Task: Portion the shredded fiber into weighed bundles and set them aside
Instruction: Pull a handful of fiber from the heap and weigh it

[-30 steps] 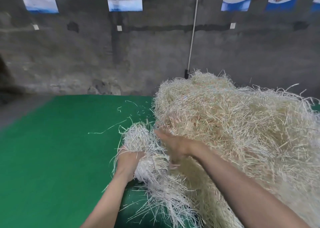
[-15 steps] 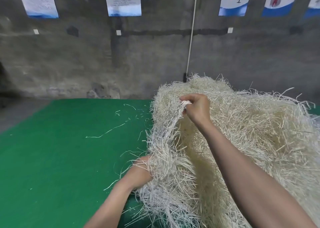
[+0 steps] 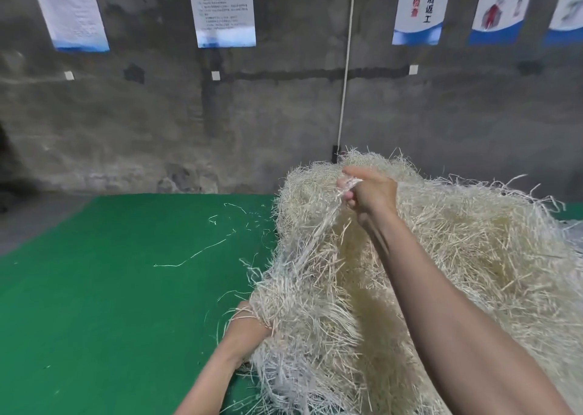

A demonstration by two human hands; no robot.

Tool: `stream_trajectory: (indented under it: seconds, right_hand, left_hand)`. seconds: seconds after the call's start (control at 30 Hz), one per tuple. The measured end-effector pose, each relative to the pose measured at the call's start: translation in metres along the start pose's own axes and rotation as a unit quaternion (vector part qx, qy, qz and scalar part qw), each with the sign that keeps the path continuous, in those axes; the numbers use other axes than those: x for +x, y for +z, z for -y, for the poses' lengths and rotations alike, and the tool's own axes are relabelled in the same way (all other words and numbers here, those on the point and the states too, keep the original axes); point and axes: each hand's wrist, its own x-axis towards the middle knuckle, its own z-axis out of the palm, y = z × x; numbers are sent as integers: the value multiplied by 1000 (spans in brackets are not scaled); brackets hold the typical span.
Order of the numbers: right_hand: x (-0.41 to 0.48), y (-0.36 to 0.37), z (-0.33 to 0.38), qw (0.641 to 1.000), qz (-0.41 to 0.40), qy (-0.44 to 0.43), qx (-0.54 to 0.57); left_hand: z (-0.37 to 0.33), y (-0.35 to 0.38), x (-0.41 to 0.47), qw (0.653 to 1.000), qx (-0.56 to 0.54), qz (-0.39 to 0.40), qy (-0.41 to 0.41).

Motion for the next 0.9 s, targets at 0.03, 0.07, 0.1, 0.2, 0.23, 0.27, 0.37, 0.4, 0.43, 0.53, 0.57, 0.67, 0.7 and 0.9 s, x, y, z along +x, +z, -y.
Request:
stream_trajectory:
  seconds: [0.03,0.07,0.1,0.2,0.23,0.27,0.37,0.4,0.43,0.53,0.57,0.67,0.7,0.9]
  right_hand:
    - [0,-2,6,998,3,33,53]
    - [2,-4,13,992,-7,47,114]
    - [6,-7,22,984,-23,42,171]
    - [19,-9,41,977,-47,-1,210]
    - [20,-6,40,983,-32,-8,182]
    - [18,-1,35,988,-7,-17,151]
    - [5,7,0,994,43,-92,-48]
    - [-2,7,-18,973,79,-124,-178]
    - [-11,9,-34,923,146,-135,-330]
    - [-26,13,-72,690,325,-73,-643]
    - [-27,16,-68,670,317,-92,-665]
    - [-21,32,-45,725,295,-176,-597]
    - [-21,35,-44,721,321,-157,-594]
    - [-21,5,-121,648,438,-50,-620]
  left_hand:
    - [3,-1,-2,1000,-27,-4,-13]
    - [9,-1,-3,998,-48,-11,-40]
    - [18,-1,-8,994,-70,-29,-81]
    - [34,2,-20,970,-139,-45,-196]
    - [32,3,-22,967,-160,-38,-197]
    - [25,2,-20,965,-179,-36,-187]
    - [-7,-9,-8,962,-232,-67,-127]
    - [-18,-15,-5,963,-240,-73,-98]
    - [-30,-20,-3,961,-254,-79,-71]
    - [-66,-36,-7,955,-282,-87,-12]
    - [-77,-41,-11,959,-274,-77,-3]
    - [-98,-51,-24,986,-161,-29,42]
    - [-104,-54,-28,992,-112,-11,50]
    - [-135,-78,-2,949,-281,-133,56]
